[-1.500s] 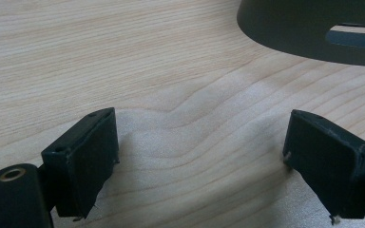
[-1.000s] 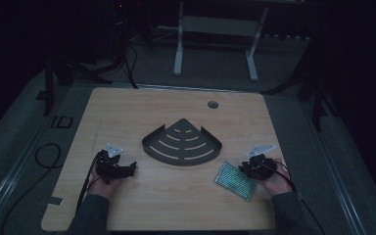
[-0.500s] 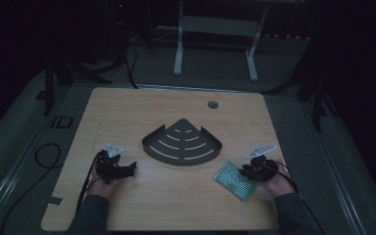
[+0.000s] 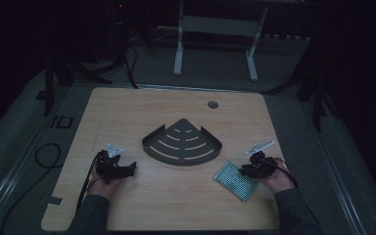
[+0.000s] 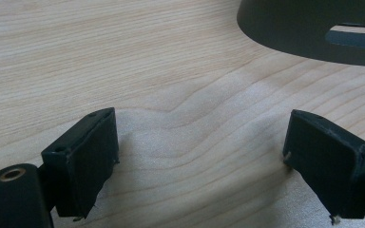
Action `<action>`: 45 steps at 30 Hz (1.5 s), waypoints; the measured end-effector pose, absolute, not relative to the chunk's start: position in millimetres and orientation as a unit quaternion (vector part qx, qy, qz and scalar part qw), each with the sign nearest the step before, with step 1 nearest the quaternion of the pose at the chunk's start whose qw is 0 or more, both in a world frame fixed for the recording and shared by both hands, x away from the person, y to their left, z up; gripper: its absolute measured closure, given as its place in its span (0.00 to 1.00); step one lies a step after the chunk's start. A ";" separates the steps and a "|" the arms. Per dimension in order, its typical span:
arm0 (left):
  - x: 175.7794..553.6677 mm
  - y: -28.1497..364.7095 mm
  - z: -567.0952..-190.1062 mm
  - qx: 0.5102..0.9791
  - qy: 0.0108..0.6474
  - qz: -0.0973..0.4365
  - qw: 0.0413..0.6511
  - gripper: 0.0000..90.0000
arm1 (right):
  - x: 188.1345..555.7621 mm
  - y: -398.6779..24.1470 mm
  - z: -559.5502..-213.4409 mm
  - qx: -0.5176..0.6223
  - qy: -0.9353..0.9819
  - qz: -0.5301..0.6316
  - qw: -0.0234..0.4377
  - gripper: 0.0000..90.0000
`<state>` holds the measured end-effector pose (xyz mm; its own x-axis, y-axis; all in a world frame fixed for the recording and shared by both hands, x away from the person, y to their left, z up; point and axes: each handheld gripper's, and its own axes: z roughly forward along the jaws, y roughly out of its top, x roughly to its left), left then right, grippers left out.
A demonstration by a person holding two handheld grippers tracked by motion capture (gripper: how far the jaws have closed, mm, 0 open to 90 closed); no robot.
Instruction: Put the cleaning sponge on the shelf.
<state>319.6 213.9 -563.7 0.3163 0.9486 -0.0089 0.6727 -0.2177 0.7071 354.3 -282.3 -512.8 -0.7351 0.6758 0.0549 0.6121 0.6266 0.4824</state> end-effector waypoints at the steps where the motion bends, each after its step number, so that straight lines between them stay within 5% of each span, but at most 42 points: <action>1: 319.6 213.9 -563.7 0.748 0.542 0.220 0.313 0.13 | 355.7 -282.3 -513.0 0.358 0.900 0.239 0.061 0.83; 32: 319.6 213.9 -563.7 0.749 0.541 0.220 0.313 0.13 | 401.6 -272.0 -511.3 0.352 0.921 0.136 -0.093 0.89; 45: 319.6 214.0 -563.7 0.749 0.541 0.220 0.313 0.13 | 400.4 -261.8 -506.3 0.318 0.940 0.105 -0.066 1.00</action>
